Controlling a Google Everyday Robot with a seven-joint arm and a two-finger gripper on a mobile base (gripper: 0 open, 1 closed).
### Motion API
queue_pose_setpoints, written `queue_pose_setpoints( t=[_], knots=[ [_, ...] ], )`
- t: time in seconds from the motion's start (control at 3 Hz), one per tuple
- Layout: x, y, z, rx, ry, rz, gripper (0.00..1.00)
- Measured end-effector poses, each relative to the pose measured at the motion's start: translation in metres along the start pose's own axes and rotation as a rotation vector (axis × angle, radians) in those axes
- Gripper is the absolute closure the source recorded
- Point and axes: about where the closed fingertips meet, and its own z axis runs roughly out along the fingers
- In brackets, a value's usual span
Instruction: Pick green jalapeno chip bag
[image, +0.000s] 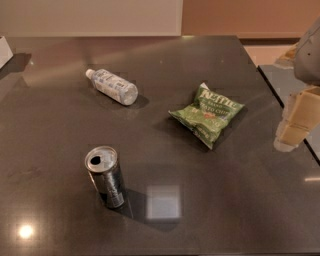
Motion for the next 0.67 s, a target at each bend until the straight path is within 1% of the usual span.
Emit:
queue_pose_setpoints(
  t=[0.33, 0.67],
  knots=[
    [-0.0004, -0.0005, -0.0003, 0.002, -0.001, -0.001, 0.00],
    [-0.0053, -0.0097, 0.0085, -0.005, -0.024, -0.035, 0.00]
  ],
)
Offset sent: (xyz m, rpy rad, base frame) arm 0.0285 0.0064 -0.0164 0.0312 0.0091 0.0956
